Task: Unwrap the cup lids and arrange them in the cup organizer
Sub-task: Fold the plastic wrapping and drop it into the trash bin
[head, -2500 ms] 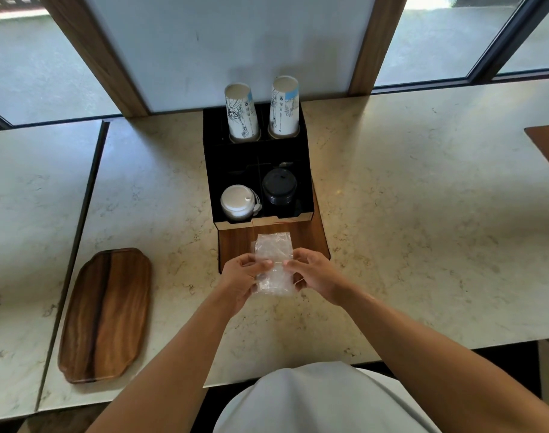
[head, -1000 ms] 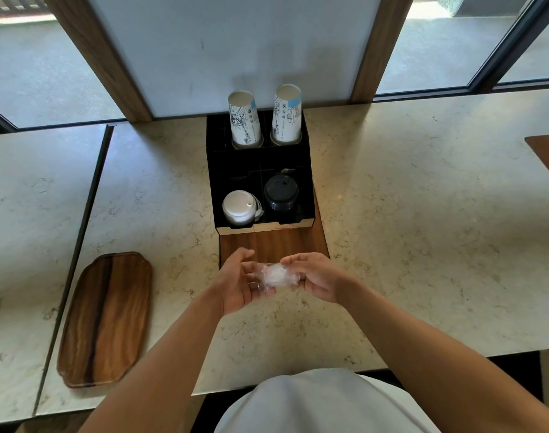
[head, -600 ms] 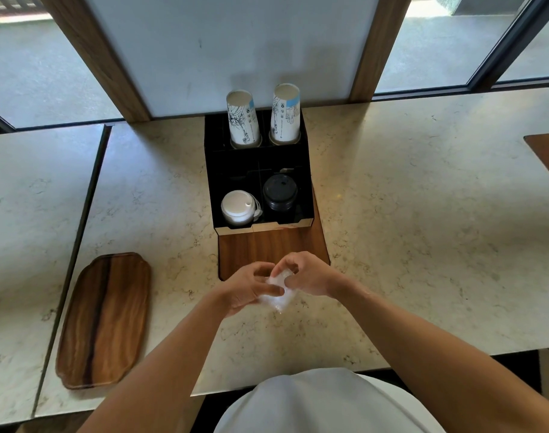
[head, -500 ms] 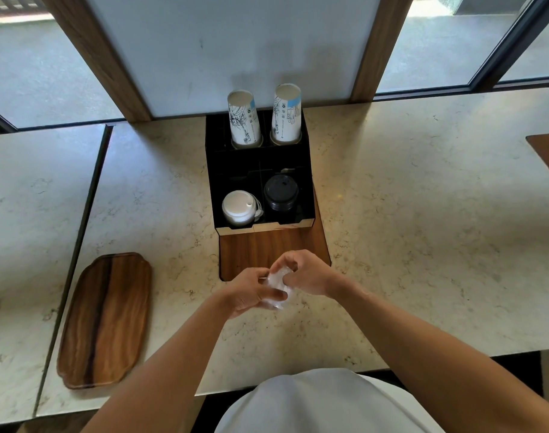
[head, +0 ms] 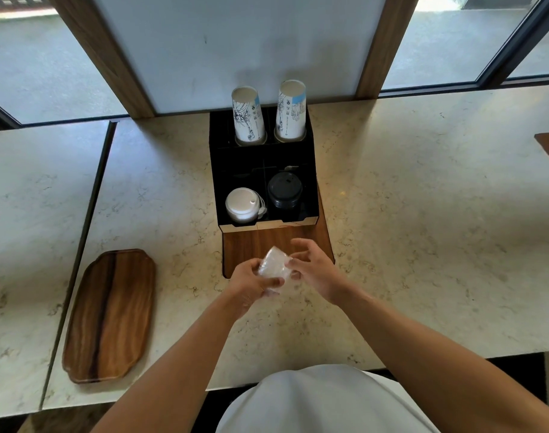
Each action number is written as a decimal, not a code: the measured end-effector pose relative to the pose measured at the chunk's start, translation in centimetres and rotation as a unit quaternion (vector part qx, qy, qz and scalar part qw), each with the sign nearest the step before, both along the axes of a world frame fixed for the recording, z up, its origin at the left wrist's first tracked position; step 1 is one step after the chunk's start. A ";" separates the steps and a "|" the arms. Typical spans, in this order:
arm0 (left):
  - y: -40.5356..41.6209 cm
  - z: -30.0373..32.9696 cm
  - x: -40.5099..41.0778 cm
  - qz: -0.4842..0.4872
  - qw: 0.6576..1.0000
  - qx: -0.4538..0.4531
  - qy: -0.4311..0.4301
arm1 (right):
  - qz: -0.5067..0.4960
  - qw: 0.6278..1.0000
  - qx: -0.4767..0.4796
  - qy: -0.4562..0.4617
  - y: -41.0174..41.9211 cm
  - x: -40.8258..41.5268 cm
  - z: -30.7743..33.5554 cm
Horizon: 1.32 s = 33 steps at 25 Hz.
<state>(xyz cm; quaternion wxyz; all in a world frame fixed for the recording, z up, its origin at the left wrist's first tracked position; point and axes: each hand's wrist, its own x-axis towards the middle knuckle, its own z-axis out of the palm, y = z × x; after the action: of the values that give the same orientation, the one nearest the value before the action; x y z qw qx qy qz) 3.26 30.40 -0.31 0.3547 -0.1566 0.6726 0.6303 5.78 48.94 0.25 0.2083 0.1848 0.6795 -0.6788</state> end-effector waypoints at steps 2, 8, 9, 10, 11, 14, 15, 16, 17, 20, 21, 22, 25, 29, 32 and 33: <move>0.0 -0.2 -0.3 0.060 0.998 0.014 -0.013 | 0.014 0.998 -0.034 -0.043 0.0 0.2 -0.2; -0.1 -0.5 -0.1 0.017 0.999 0.027 -0.040 | 0.016 0.994 -0.041 -0.099 -0.6 0.6 -1.4; -0.2 -0.5 -0.2 0.010 0.998 0.034 -0.048 | 0.007 0.995 -0.036 -0.098 -0.6 0.6 -1.3; -0.2 -0.5 -0.5 0.006 0.998 0.034 -0.053 | -0.003 0.995 -0.034 -0.097 -0.5 0.6 -1.2; -0.2 -0.4 -0.7 0.007 0.998 0.025 -0.050 | -0.015 0.995 -0.034 -0.097 -0.4 0.7 -1.1; 0.0 -0.1 -1.9 0.009 1.000 0.001 -0.021 | -0.040 0.995 -0.019 -0.090 0.1 1.0 -0.6; 0.2 0.1 -2.2 -0.003 1.000 -0.001 -0.016 | -0.046 0.995 -0.013 -0.087 0.3 1.2 -0.4; 0.4 0.2 -2.4 -0.022 1.000 -0.002 -0.011 | -0.052 0.995 -0.006 -0.085 0.5 1.4 -0.2; 0.8 0.3 -2.5 -0.048 0.999 -0.004 -0.009 | -0.061 0.995 0.001 -0.083 0.7 1.7 -0.1; 2.2 0.6 -2.4 -0.119 0.993 -0.008 -0.005 | -0.102 0.991 0.007 -0.082 1.6 3.2 0.1; 2.8 0.7 -2.2 -0.135 0.991 -0.008 -0.003 | -0.120 0.989 0.008 -0.082 2.1 3.8 0.2; 3.4 0.7 -2.1 -0.148 0.989 -0.007 -0.002 | -0.139 0.987 0.010 -0.080 2.6 4.5 0.3; 5.4 0.9 -1.4 -0.177 0.984 -0.005 -0.003 | -0.183 0.981 0.011 -0.070 4.1 6.6 0.3; 9.0 1.2 0.2 -0.210 0.977 0.004 -0.018 | -0.259 0.964 0.017 -0.060 6.9 9.6 0.3; 12.3 1.6 2.1 -0.222 0.975 0.013 -0.027 | -0.299 0.953 0.008 -0.050 9.3 12.4 0.3; 13.2 1.8 2.6 -0.225 0.974 0.014 -0.028 | -0.309 0.950 0.004 -0.045 9.9 13.2 0.3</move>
<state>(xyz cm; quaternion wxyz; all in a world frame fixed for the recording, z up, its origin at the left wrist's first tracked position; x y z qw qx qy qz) 5.84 43.57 1.45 0.5086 -0.0137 0.6715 0.5387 18.97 58.81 0.58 0.0183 0.4173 0.5819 -0.6978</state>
